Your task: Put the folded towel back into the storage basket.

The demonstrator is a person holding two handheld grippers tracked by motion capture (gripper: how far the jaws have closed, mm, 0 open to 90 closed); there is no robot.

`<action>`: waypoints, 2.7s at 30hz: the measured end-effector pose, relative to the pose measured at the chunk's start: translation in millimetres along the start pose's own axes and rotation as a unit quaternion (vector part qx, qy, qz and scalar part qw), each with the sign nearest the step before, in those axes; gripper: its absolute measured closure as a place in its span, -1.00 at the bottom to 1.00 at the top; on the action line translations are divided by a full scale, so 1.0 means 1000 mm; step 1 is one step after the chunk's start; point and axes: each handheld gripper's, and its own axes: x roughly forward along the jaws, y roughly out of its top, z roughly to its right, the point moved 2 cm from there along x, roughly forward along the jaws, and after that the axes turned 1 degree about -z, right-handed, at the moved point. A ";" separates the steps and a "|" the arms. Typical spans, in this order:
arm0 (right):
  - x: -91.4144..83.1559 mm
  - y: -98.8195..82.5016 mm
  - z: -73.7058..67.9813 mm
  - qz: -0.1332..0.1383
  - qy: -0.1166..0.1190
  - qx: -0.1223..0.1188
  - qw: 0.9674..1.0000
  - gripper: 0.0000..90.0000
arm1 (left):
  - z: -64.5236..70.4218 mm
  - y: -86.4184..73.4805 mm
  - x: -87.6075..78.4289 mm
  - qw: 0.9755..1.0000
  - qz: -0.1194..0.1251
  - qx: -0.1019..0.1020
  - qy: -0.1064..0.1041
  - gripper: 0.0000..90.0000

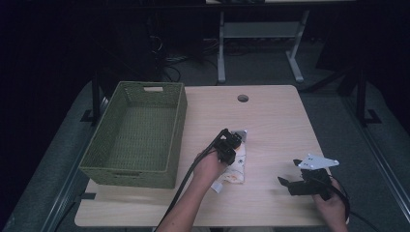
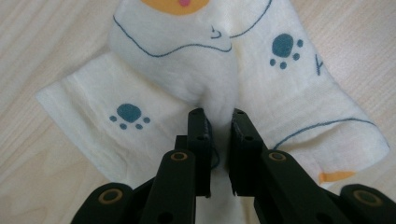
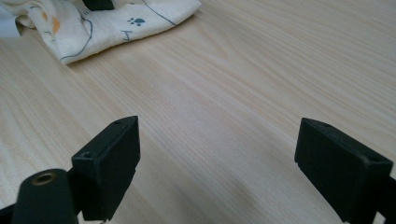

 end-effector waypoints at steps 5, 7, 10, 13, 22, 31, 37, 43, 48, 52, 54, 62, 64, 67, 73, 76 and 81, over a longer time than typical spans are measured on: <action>0.000 0.000 0.001 -0.001 -0.001 0.000 1.000 -0.69 | -0.001 -0.002 -0.008 1.000 0.002 -0.001 -0.001 0.82; 0.000 0.000 0.001 -0.001 -0.002 0.001 1.000 -0.69 | -0.001 -0.003 -0.011 1.000 -0.001 0.006 0.002 0.82; 0.000 0.000 0.001 -0.001 -0.002 0.001 1.000 -0.69 | 0.002 -0.006 -0.015 1.000 -0.002 0.011 0.000 0.82; 0.000 0.000 0.001 -0.001 -0.002 0.001 1.000 -0.69 | 0.002 -0.008 -0.022 1.000 0.001 0.012 -0.002 0.82; -0.001 0.000 0.001 0.000 -0.003 0.002 1.000 -0.69 | 0.001 -0.015 -0.048 1.000 0.002 0.021 -0.001 0.82; -0.001 0.000 0.001 0.001 -0.004 0.003 1.000 -0.69 | 0.001 -0.020 -0.070 1.000 0.004 0.015 0.002 0.82; -0.002 0.000 0.001 0.001 -0.005 0.004 1.000 -0.69 | -0.002 -0.018 -0.093 1.000 0.010 0.008 0.012 0.82; -0.002 0.000 0.002 0.001 -0.005 0.006 1.000 -0.69 | -0.005 -0.018 -0.112 1.000 0.008 0.005 0.017 0.81; -0.002 0.000 0.002 0.003 -0.005 0.007 1.000 -0.69 | -0.009 -0.019 -0.124 1.000 0.004 0.001 0.022 0.81; -0.003 0.000 0.002 0.004 -0.004 0.011 1.000 -0.69 | -0.015 -0.020 -0.133 1.000 -0.003 -0.003 0.027 0.81; -0.003 0.000 0.003 0.003 -0.005 0.009 1.000 -0.69 | -0.017 -0.021 -0.137 1.000 -0.004 -0.006 0.031 0.81; -0.002 0.000 0.003 0.003 -0.006 0.011 1.000 -0.69 | -0.026 -0.026 -0.158 0.999 -0.004 -0.011 0.044 0.81; -0.002 0.000 0.003 0.003 -0.005 0.011 1.000 -0.69 | -0.030 -0.027 -0.162 0.999 -0.004 -0.013 0.049 0.81; -0.002 0.000 0.003 0.003 -0.005 0.012 1.000 -0.69 | -0.035 -0.030 -0.168 0.998 -0.006 -0.022 0.053 0.81; -0.003 -0.001 0.003 0.004 -0.004 0.013 1.000 -0.69 | -0.048 -0.039 -0.179 0.998 -0.005 -0.039 0.052 0.81; -0.002 -0.001 0.003 0.003 -0.004 0.013 1.000 -0.69 | -0.054 -0.043 -0.184 0.997 -0.003 -0.049 0.051 0.81; -0.002 0.000 0.002 0.001 -0.005 0.009 1.000 -0.69 | -0.061 -0.049 -0.191 0.997 0.004 -0.058 0.042 0.81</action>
